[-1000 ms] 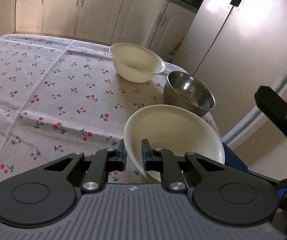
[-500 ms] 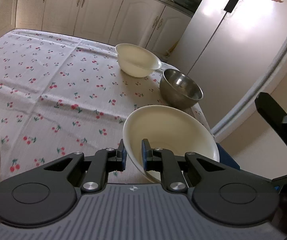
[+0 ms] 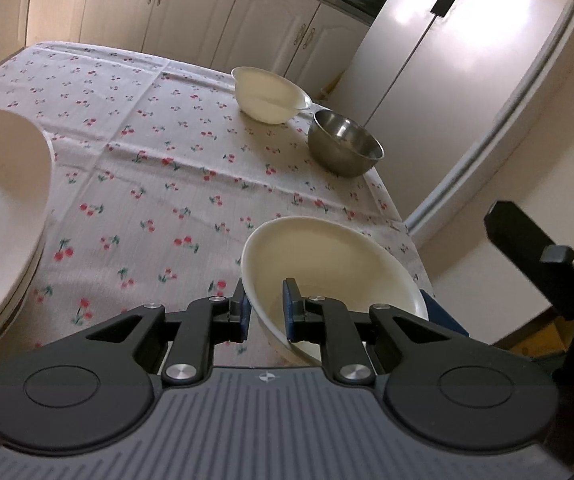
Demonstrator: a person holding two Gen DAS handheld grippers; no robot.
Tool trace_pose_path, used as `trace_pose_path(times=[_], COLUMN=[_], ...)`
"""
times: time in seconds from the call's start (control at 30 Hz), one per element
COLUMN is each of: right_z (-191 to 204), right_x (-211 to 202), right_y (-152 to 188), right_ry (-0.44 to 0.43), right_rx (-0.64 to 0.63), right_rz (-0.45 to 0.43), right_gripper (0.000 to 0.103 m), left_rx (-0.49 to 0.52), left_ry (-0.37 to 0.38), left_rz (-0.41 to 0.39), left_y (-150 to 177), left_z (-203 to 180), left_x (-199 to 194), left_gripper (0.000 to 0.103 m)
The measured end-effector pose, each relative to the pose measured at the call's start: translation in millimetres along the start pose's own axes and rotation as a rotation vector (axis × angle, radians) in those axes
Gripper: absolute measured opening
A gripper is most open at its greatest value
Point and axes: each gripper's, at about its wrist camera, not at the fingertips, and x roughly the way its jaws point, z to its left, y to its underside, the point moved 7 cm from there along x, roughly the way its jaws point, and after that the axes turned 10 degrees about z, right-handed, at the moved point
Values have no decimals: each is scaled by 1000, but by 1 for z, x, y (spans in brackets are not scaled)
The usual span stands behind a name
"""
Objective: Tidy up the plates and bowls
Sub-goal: 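Lift the larger cream bowl with both grippers and carry it toward the plate stack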
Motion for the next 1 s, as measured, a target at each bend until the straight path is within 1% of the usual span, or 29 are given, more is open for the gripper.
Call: trace_pose_path(times=[0.43, 0.67, 1.0], right_z=[8, 11, 8], right_x=[-18, -22, -23], right_y=[37, 47, 56], right_ry=[4, 23, 62], right_rx=[3, 5, -1], right_rz=[22, 31, 45], right_gripper=[101, 101, 101], left_rx=[6, 11, 29], left_ry=[17, 24, 29], left_rz=[12, 27, 57], left_y=[34, 49, 67], left_z=[12, 15, 15], left_x=[-25, -30, -25], left_gripper=[14, 14, 15])
